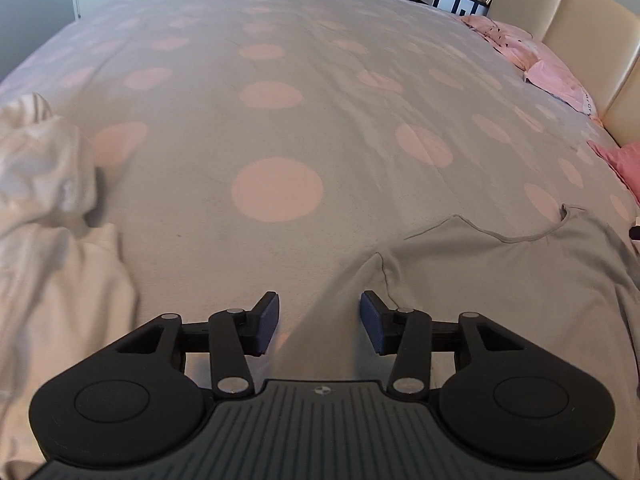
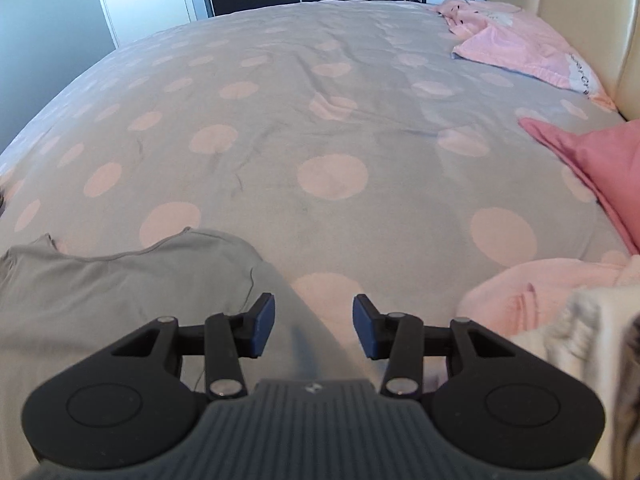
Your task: Fold clothes
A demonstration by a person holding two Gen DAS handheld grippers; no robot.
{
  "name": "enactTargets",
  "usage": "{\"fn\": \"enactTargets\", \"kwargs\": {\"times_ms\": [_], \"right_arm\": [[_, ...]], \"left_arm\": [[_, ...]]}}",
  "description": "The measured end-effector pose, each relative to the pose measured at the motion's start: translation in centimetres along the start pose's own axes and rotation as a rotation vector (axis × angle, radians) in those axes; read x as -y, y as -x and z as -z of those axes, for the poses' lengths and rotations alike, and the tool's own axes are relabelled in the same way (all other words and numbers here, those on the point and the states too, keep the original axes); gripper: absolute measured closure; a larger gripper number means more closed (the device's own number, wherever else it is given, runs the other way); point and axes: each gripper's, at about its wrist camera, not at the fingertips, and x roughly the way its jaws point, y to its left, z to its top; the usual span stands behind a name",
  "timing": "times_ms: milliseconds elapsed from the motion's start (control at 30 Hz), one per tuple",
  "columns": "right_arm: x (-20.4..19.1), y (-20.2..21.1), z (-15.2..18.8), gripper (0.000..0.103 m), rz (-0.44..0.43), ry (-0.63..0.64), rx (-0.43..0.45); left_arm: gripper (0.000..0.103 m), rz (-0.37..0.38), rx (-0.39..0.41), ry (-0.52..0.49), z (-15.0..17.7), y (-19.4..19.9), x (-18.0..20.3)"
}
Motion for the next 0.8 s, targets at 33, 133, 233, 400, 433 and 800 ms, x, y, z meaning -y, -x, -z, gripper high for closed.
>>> {"fn": "enactTargets", "kwargs": {"times_ms": [33, 133, 233, 400, 433, 800], "right_arm": [[0.1, -0.6, -0.2, 0.056, -0.008, -0.007, 0.000], [0.6, -1.9, -0.7, 0.056, -0.041, -0.040, 0.013], [0.9, -3.0, -1.3, 0.057, -0.084, -0.069, 0.019], [-0.1, -5.2, -1.4, 0.060, -0.139, -0.056, -0.026], [-0.4, -5.7, -1.2, 0.062, -0.145, -0.047, -0.044], [-2.0, -2.4, -2.4, 0.099, -0.095, 0.052, 0.058]], "left_arm": [[0.060, 0.007, -0.005, 0.001, 0.0, -0.4, 0.0], [0.060, 0.018, 0.003, 0.009, -0.1, -1.1, 0.1], [0.060, 0.031, 0.014, 0.022, -0.2, -1.6, 0.3], [0.078, 0.046, 0.023, -0.017, -0.4, -2.1, 1.7], [0.086, 0.054, 0.021, -0.014, -0.4, -2.1, 1.8], [0.102, 0.081, 0.183, 0.087, -3.4, 2.0, 1.9]]}}
